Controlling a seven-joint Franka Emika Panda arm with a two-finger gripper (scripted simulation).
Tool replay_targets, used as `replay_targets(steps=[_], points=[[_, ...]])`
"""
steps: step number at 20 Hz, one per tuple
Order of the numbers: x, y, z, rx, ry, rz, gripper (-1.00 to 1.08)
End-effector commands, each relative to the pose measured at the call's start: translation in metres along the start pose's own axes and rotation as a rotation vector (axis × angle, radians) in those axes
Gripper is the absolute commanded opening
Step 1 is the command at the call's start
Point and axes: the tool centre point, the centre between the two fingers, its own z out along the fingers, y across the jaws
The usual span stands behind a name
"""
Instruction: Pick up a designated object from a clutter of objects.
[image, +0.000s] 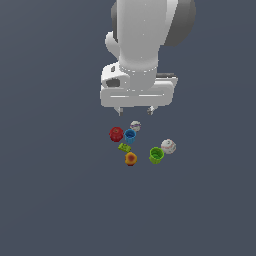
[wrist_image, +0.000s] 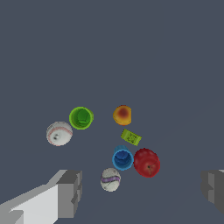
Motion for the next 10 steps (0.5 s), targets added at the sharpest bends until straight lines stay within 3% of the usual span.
replay_targets(steps=[1, 10], points=[[0.0000, 0.0000, 0.0000, 0.000, 0.000, 0.000, 1.00], [-0.0017, 0.0025, 0.0081, 0.025, -0.007, -0.006, 1.00]])
